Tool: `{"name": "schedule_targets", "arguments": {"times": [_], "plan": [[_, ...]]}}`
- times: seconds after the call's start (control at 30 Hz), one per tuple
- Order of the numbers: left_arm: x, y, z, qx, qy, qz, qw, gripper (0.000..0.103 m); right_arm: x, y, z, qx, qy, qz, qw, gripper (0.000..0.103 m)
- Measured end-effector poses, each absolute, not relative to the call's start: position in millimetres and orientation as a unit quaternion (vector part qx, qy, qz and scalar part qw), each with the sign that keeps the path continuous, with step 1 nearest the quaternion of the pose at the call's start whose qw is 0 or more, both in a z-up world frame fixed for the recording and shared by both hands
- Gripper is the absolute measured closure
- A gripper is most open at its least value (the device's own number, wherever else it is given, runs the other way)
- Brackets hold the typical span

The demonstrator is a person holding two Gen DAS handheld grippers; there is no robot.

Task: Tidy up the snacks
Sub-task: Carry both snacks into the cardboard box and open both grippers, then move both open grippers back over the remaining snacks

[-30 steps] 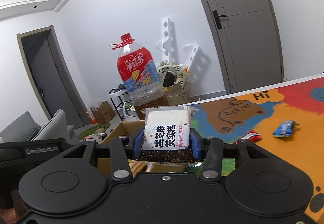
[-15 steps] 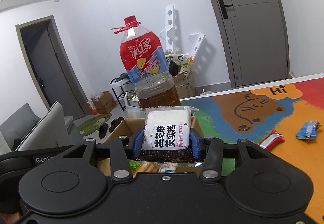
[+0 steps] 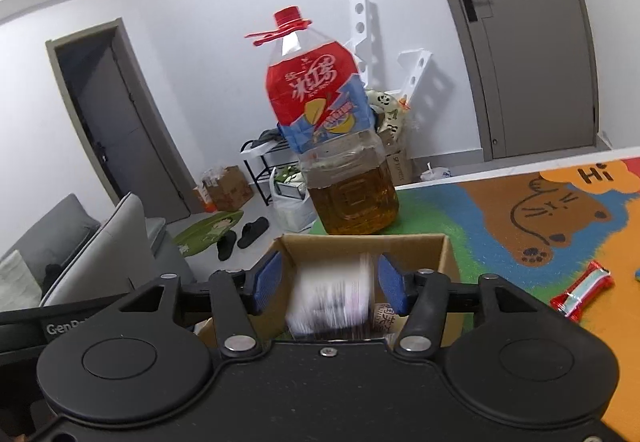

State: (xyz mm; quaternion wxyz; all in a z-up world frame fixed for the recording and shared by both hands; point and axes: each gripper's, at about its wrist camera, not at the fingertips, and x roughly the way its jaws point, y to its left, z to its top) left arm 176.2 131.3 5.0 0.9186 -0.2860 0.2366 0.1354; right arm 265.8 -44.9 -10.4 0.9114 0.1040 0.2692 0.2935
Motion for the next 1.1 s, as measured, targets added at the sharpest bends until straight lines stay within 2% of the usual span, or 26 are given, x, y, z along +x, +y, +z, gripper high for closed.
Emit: {"name": "schedule_targets", "arguments": {"times": [0.23, 0.4, 0.5, 0.8, 1.1], "plan": [[174.1, 119.6, 5.7, -0.285, 0.235, 0.124, 0.921, 0.052, 263.0, -67.2, -13.8, 0.118, 0.278, 0.269, 0.914, 0.048], [172.2, 103.0, 7.2, -0.272, 0.231, 0.126, 0.926, 0.028, 257.3, -85.4, -16.1, 0.123, 0.279, 0.258, 0.917, 0.048], [172.5, 93.2, 9.5, -0.266, 0.232, 0.126, 0.927, 0.023, 256.8, -96.2, -17.1, 0.127, 0.28, 0.251, 0.918, 0.047], [171.1, 64.2, 14.1, -0.25, 0.232, 0.124, 0.932, 0.013, 249.7, -129.9, -12.3, 0.137, 0.266, 0.236, 0.924, 0.037], [172.0, 30.7, 18.5, -0.231, 0.233, 0.106, 0.939, 0.011, 241.1, -162.7, -10.5, 0.145, 0.257, 0.223, 0.929, 0.031]]}}
